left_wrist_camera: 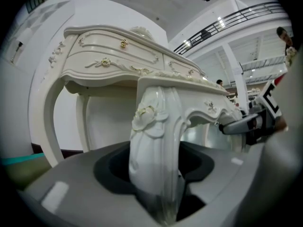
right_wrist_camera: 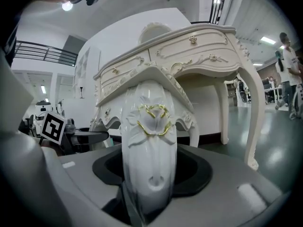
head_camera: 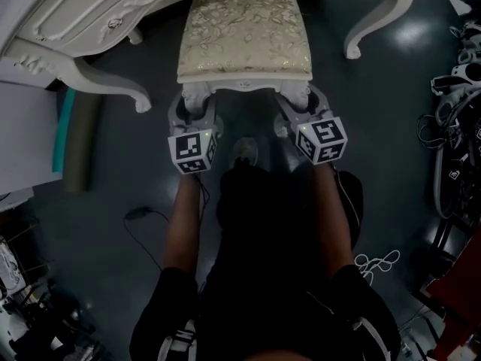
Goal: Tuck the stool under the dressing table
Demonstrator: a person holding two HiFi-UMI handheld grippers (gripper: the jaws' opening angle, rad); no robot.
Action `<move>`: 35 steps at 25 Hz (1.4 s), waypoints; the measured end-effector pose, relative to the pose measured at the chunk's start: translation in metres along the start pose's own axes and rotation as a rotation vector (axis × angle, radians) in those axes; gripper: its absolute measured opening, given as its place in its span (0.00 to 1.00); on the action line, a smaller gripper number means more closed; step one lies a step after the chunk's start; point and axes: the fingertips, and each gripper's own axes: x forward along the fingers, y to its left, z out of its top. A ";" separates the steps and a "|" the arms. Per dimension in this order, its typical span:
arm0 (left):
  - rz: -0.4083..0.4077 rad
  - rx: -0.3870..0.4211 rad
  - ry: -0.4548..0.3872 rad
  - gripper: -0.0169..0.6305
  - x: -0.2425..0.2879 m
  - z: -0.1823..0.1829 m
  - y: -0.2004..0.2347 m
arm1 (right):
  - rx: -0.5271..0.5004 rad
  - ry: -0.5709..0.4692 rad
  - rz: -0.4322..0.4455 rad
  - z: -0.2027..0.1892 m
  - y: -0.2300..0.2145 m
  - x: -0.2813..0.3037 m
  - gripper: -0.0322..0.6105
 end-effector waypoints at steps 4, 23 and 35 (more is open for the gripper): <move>-0.005 0.014 0.012 0.41 0.003 -0.012 0.003 | -0.018 0.028 -0.010 -0.011 0.001 0.004 0.43; -0.030 0.055 0.051 0.41 0.079 -0.038 0.018 | -0.080 0.032 -0.051 -0.030 -0.040 0.064 0.43; -0.030 0.064 0.021 0.41 0.117 -0.037 0.021 | -0.083 0.022 -0.068 -0.028 -0.066 0.093 0.43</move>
